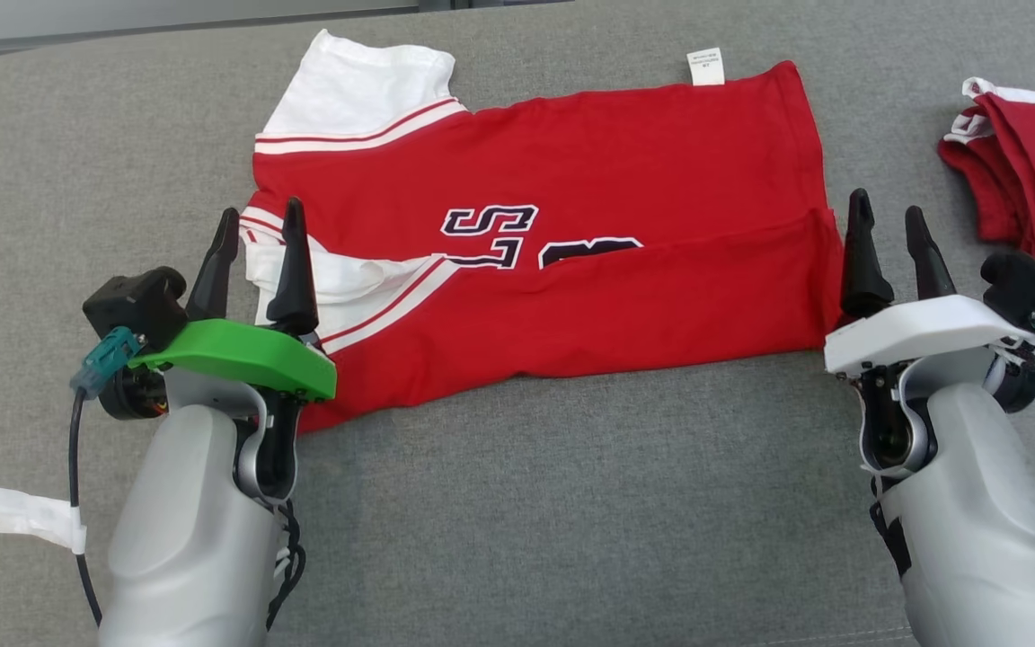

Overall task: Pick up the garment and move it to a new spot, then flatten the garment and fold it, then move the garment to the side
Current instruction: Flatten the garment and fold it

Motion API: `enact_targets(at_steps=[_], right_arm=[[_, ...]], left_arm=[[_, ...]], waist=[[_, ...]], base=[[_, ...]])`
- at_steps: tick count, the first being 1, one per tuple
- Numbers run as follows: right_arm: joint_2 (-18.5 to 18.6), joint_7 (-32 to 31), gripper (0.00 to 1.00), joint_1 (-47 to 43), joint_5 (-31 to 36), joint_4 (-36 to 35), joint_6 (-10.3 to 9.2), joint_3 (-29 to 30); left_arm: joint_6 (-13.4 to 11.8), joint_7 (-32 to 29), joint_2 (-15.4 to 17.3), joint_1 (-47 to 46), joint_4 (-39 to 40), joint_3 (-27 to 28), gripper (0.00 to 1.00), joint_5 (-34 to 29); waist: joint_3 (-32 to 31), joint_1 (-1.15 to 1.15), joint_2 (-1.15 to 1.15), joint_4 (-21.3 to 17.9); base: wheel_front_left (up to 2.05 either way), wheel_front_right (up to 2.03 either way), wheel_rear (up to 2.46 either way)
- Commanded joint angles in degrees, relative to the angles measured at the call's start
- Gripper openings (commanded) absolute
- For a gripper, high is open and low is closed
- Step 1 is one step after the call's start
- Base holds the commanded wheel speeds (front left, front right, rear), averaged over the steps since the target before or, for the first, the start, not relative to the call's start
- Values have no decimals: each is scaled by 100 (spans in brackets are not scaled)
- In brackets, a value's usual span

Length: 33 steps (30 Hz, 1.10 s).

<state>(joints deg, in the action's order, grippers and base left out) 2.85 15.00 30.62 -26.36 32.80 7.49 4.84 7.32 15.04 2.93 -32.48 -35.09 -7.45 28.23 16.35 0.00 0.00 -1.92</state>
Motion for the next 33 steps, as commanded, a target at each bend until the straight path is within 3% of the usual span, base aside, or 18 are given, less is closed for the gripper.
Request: enact_targets(at_steps=[1, 9, 15, 22, 33], right_arm=[[11, 21, 100, -170, 186, -127, 0, 44], [12, 19, 100, -882, 844, -768, 0, 237], [12, -9, 100, -1356, 967, -993, 0, 262], [13, -179, 100, -1631, 940, -1173, 0, 198], [13, -333, 100, -1634, 917, -1381, 0, 131]], left_arm=[[22, 17, 28, 115, 50, -49, 100, 49], [18, -58, 395, 682, 211, -286, 100, 340], [-129, -552, 624, 1271, 338, -341, 100, 387], [-330, -1483, 666, 1748, 480, -482, 100, 552], [-614, -2149, 677, 1813, 598, -578, 100, 611]], waist=[[-73, 0, 0, 42], [-404, 0, 0, 212], [-636, 0, 0, 276], [-688, 0, 0, 220], [-543, 0, 0, 15]], base=[[0, 0, 0], [0, 0, 0], [0, 0, 0], [0, 0, 0], [0, 0, 0]])
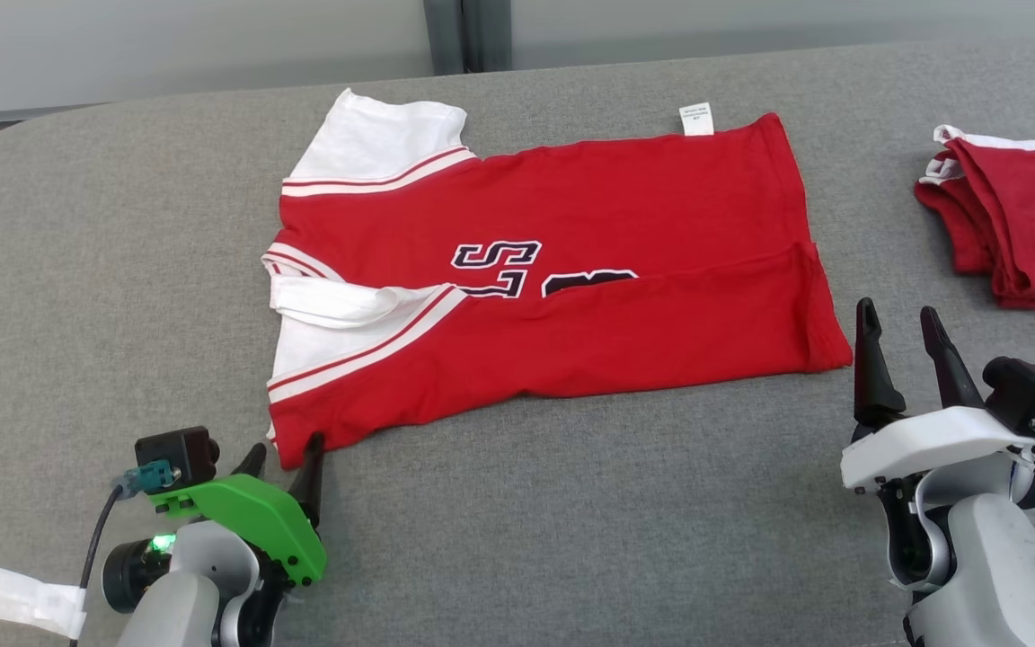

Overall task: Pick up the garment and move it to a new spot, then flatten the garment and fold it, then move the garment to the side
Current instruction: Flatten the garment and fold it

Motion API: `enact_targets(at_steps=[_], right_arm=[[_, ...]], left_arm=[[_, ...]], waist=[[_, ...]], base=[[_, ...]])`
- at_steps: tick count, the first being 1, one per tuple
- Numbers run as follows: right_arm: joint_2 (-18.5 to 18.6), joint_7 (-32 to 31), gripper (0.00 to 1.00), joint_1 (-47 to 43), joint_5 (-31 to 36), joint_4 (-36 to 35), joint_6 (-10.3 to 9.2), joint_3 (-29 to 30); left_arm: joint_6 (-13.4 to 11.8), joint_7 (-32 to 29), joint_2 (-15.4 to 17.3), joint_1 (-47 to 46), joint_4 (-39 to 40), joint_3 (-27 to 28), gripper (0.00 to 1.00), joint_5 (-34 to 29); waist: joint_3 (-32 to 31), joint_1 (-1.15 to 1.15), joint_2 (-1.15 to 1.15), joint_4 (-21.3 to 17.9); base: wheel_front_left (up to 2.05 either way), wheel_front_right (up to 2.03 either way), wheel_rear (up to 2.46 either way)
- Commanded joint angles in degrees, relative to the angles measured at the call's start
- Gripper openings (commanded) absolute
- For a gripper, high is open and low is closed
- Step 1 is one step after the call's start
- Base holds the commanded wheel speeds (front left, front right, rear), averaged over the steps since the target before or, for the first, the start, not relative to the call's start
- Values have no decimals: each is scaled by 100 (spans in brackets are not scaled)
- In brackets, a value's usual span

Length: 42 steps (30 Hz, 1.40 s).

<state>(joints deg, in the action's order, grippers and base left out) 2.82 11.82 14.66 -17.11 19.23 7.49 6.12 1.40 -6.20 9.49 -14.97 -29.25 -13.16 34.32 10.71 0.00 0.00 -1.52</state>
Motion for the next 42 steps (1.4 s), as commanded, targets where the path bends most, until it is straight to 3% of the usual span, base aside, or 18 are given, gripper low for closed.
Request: enact_targets(at_steps=[1, 2, 3, 4, 5, 7, 20, 26, 35, 36, 38, 39, 40, 41, 42], right_arm=[[15, -30, 100, -43, 13, -31, 0, 8], [15, -45, 100, -45, 31, -33, 0, 19], [15, -77, 100, -42, 93, -26, 0, 24], [14, -97, 100, -34, 120, -17, 0, 17], [14, -152, 100, -25, 141, 9, 0, 6], [14, -282, 100, 1, 204, 78, 0, -12], [14, -1355, 100, 574, 974, 1040, 0, 183], [18, -1441, 100, 787, 1262, 1505, 0, 137], [23, -1499, 100, 1095, 1248, 2238, -1, 511], [21, -1485, 96, 1155, 1169, 2312, -1, 520], [18, -1499, 46, 1244, 1061, 2452, -1, 496], [16, -1517, 39, 1276, 1003, 2514, -1, 493], [15, -1525, 18, 1317, 919, 2577, -1, 487], [18, -1524, 7, 1356, 838, 2622, -1, 474], [29, -1542, 0, 1400, 720, 2682, -1, 463]], left_arm=[[-19, -67, 26, 69, 35, -25, 91, 4], [-29, -87, 30, 77, 51, -28, 82, 9], [-56, -97, 40, 83, 66, -29, 49, 3], [-75, -105, 43, 85, 76, -31, 42, -3], [-89, -108, 45, 89, 88, -36, 22, -10], [-89, -118, 49, 91, 110, -53, 0, -15], [-59, 11, 179, -45, 633, -166, 0, -118], [-99, 21, 170, 101, 998, -231, 0, -144], [-168, 98, 241, 187, 1367, -225, 0, -166], [-175, 122, 254, 186, 1392, -215, 0, -168], [-196, 162, 270, 178, 1436, -194, 0, -171], [-196, 183, 274, 173, 1452, -186, 0, -170], [-203, 202, 282, 167, 1466, -176, 0, -163], [-202, 214, 292, 160, 1474, -166, 0, -158], [-204, 234, 300, 148, 1480, -151, 0, -149]], waist=[[26, 0, 0, -39], [30, 0, 0, -48], [33, 0, 0, -58], [35, 0, 0, -64], [33, 0, 0, -69], [32, 0, 0, -68], [-9, 0, 0, 116], [-21, 0, 0, 200], [24, 0, 0, 221], [31, 0, 0, 219], [42, 0, 0, 215], [44, 0, 0, 212], [45, 0, 0, 209], [46, 0, 0, 207], [47, 0, 0, 204]], base=[[0, 0, 0], [0, 0, 0], [0, 0, 0], [0, 0, 0], [0, 0, 0], [0, 0, 0], [0, 0, 0], [0, 0, 0], [0, 0, 0], [0, 0, 0], [0, 0, 0], [0, 0, 0], [0, 0, 0], [0, 0, 0], [0, 0, 0]])
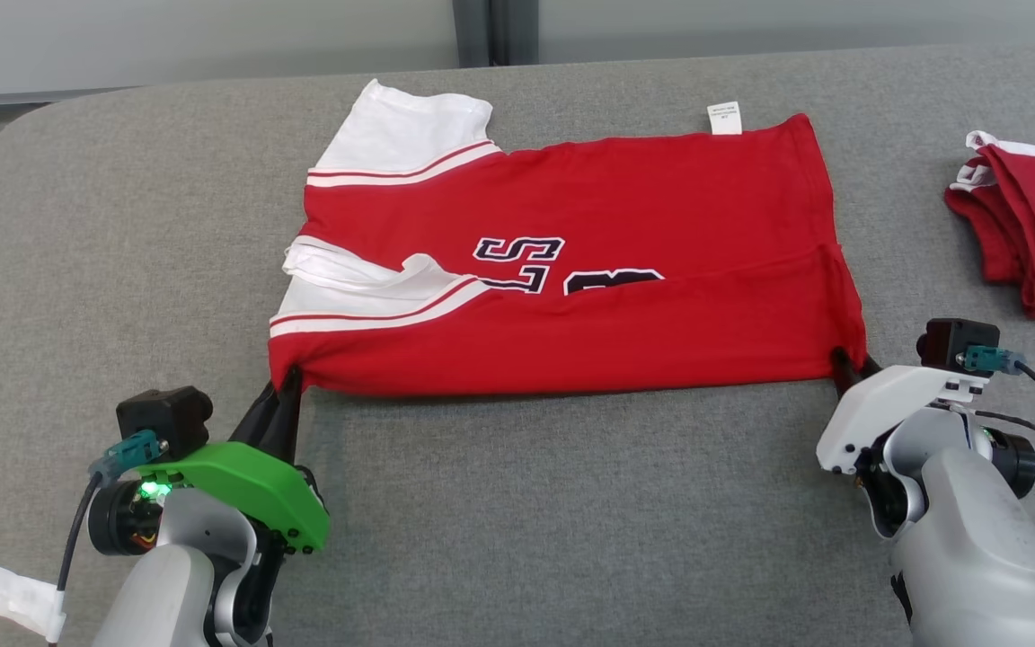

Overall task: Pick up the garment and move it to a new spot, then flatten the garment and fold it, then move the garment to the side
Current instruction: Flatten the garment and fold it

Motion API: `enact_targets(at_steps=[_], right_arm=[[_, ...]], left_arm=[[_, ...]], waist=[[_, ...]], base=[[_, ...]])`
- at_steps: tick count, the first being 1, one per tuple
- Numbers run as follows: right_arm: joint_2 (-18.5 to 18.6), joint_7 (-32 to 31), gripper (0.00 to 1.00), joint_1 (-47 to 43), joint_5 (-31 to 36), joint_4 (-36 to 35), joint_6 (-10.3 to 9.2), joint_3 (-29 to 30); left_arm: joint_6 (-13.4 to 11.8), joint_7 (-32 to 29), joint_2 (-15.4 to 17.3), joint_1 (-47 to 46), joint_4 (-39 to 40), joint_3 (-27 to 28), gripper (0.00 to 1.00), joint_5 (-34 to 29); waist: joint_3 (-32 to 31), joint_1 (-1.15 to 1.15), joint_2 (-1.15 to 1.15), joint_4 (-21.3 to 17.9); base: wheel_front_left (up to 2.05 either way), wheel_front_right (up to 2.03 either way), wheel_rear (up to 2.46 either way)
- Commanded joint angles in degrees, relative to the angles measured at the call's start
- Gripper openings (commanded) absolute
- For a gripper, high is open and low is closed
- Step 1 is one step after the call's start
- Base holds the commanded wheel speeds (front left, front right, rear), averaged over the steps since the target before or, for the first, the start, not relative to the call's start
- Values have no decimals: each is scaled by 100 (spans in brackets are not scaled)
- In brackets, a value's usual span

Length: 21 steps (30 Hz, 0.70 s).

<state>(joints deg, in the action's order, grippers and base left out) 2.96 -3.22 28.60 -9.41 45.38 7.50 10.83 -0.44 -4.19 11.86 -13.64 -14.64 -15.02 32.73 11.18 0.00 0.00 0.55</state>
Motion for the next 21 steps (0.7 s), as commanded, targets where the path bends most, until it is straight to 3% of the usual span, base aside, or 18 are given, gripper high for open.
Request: enact_targets(at_steps=[1, 6, 12, 21], right_arm=[[34, -35, 0, 37, -139, 103, -2, -19], [199, 76, 0, 170, -530, 173, -8, -197], [327, 109, 0, -76, -1106, -245, -7, -489], [344, -321, 0, -1291, -2110, -1959, -6, -654]], left_arm=[[-18, 39, 68, 4, 17, 41, 0, 18], [6, 95, 100, -64, 15, 66, 0, 52], [9, 154, 192, 33, 206, 118, 0, 77], [-109, -111, 592, 855, 1382, 131, 0, 36]], waist=[[-1, 0, 0, -4], [-31, 0, 0, -12], [-125, 0, 0, -51], [-285, 0, 0, -166]], base=[[0, 0, 0], [0, 0, 0], [0, 0, 0], [0, 0, 0]])
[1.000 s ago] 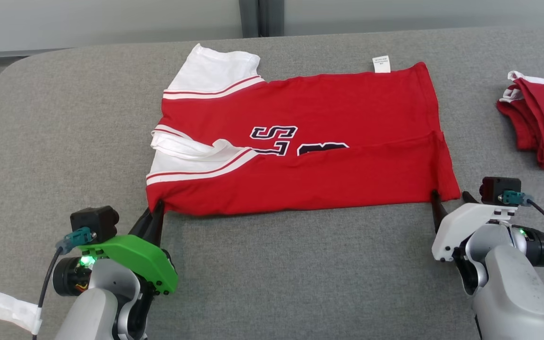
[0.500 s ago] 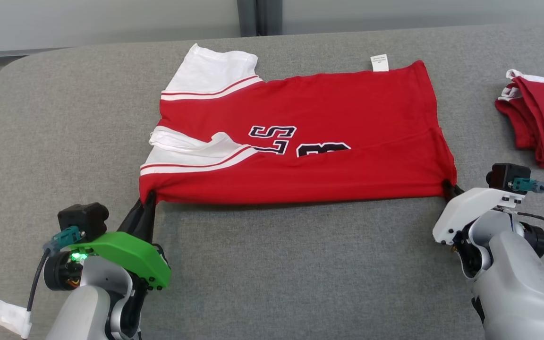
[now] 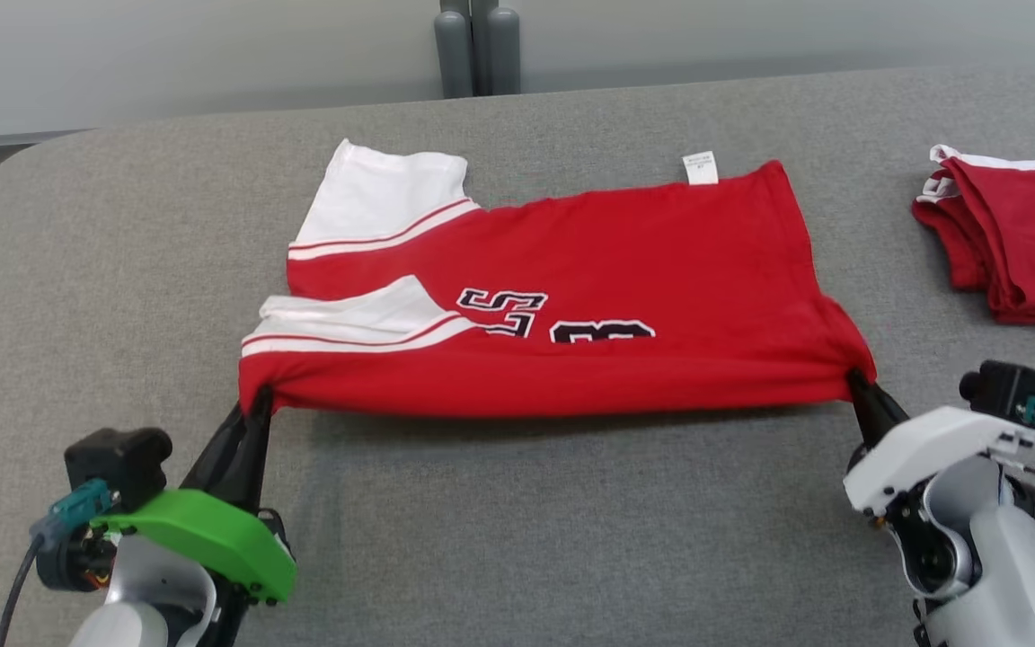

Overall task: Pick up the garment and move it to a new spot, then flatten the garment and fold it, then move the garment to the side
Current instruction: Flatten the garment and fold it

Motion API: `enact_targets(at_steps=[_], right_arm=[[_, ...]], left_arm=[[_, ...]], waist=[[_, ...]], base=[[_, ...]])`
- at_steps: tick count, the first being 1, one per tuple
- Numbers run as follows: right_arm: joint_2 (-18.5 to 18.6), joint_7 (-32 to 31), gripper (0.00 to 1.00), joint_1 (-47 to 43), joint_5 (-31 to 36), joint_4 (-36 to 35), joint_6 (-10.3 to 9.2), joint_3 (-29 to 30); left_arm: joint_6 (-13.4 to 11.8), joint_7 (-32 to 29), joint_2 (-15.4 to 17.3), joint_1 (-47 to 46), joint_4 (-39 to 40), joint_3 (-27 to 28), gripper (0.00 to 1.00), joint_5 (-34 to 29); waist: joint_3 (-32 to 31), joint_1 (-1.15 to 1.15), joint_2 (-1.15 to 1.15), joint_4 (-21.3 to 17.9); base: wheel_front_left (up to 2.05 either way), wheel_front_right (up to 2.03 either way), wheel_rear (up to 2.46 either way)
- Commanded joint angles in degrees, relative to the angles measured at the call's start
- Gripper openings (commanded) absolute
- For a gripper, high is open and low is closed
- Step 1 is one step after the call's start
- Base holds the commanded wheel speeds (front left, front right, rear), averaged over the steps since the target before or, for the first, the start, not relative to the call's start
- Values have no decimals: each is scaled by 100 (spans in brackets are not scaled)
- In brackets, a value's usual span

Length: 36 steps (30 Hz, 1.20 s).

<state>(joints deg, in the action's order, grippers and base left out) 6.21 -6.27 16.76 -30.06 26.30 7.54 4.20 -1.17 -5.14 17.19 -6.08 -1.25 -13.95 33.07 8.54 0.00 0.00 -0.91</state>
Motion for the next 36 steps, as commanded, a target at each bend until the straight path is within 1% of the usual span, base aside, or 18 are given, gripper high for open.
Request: enact_targets(at_steps=[1, 6, 8, 11, 15, 17, 19, 20, 21, 22, 23, 24, 30, 36], right_arm=[[8, -76, 0, -271, -94, -246, -10, 28], [-70, -357, 0, -1255, -145, -1268, -9, 254], [-125, -464, 0, -1542, -106, -1573, -10, 365], [-213, -608, 0, -1852, -78, -1852, -10, 475], [-286, -690, 0, -2001, -9, -1938, -9, 550], [-301, -663, 33, -2006, 16, -1879, -10, 568], [-309, -617, 85, -1998, 63, -1801, -10, 593], [-312, -588, 100, -1995, 96, -1770, -10, 618], [-314, -551, 100, -1996, 122, -1745, -10, 629], [-318, -524, 100, -2007, 148, -1723, -9, 635], [-322, -492, 100, -2014, 157, -1712, -7, 642], [-324, -461, 100, -2026, 172, -1697, -6, 659], [-327, -283, 100, -2048, 255, -1796, -6, 761], [-314, -198, 100, -1793, 443, -2261, -6, 632]], left_arm=[[-57, -75, 98, 226, 203, 14, 0, 8], [-324, -472, 299, 1032, 1032, -23, 0, 35], [-415, -570, 306, 1321, 1207, -14, 0, 111], [-496, -612, 277, 1603, 1253, -32, 0, 126], [-523, -569, 162, 1720, 1032, -102, 0, 195], [-511, -521, 81, 1678, 874, -141, 0, 224], [-496, -471, 44, 1610, 726, -168, 0, 213], [-497, -470, 20, 1594, 652, -179, 0, 231], [-493, -455, 15, 1587, 594, -180, 15, 242], [-493, -446, 4, 1588, 537, -185, 57, 253], [-493, -434, 1, 1596, 514, -188, 87, 250], [-506, -436, 14, 1616, 485, -186, 100, 241], [-541, -379, 145, 1619, 542, -69, 100, 217], [-449, -465, 393, 953, 629, -27, 100, -22]], waist=[[-29, 0, 0, -27], [-34, 0, 0, -61], [-15, 0, 0, -78], [10, 0, 0, -101], [23, 0, 0, -125], [27, 0, 0, -130], [28, 0, 0, -135], [28, 0, 0, -139], [31, 0, 0, -144], [34, 0, 0, -151], [35, 0, 0, -156], [37, 0, 0, -165], [62, 0, 0, -220], [124, 0, 0, -260]], base=[[0, 0, 0], [0, 0, 0], [0, 0, 0], [0, 0, 0], [0, 0, 0], [0, 0, 0], [0, 0, 0], [0, 0, 0], [0, 0, 0], [0, 0, 0], [0, 0, 0], [0, 0, 0], [0, 0, 0], [0, 0, 0]])
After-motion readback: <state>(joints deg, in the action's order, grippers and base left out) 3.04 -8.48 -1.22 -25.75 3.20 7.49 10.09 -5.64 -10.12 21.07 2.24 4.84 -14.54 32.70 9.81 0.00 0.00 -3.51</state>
